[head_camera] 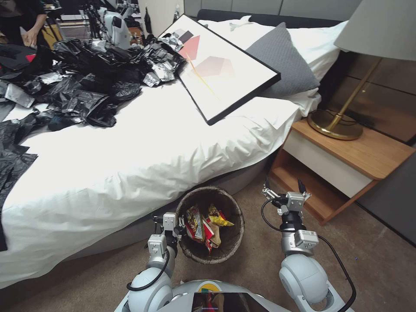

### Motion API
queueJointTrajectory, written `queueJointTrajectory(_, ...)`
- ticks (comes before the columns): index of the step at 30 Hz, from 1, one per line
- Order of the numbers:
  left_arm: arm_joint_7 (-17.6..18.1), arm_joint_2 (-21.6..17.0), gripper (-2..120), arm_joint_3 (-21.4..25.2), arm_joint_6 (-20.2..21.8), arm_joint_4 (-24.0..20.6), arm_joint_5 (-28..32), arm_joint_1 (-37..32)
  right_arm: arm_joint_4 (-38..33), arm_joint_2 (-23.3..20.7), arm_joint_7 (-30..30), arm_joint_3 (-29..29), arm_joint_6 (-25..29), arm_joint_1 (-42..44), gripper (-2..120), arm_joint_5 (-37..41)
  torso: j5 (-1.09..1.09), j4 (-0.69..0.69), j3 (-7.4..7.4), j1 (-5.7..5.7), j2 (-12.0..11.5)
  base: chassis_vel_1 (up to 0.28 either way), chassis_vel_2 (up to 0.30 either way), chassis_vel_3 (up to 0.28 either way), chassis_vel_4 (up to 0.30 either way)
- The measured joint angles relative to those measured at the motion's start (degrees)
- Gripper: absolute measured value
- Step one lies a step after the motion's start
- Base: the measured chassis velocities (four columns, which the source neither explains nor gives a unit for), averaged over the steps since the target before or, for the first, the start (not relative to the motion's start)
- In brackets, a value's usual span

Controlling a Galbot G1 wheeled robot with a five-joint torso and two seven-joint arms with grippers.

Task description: Pick up the trash bin, then pick up the garbage from the floor and place it into the trash bin.

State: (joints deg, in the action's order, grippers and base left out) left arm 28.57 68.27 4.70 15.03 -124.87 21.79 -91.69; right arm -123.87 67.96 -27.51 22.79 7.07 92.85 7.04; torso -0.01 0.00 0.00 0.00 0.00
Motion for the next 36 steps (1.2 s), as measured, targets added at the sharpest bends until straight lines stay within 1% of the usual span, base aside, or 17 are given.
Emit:
queueJointTrajectory(17,-0.1,0.18,4,-0.17,0.09,0.48,-0.22,0.13,0.13,0.87,-0.74,-0.86,-0.18,0.33,100,-0.8,-0.01,0.0,0.0,0.0,0.0,0.064,0.06,0.06,0.065)
queueJointTrajectory(22,-0.11,0.4,6,-0.26,0.15,1.19,-1.77,0.48,0.29,1.01,-0.88,-1.01,-0.17,0.11,100,-0.77,0.0,0.0,0.0,0.0,0.0,0.0,0.0,0.0,0.0)
queueJointTrajectory(36,-0.11,0.38,6,-0.44,0.21,1.53,-1.94,1.2,0.59,1.21,-0.96,-1.0,-0.15,-0.05,100,-0.68,0.01,0.0,0.0,0.0,0.0,0.0,0.0,0.0,0.0)
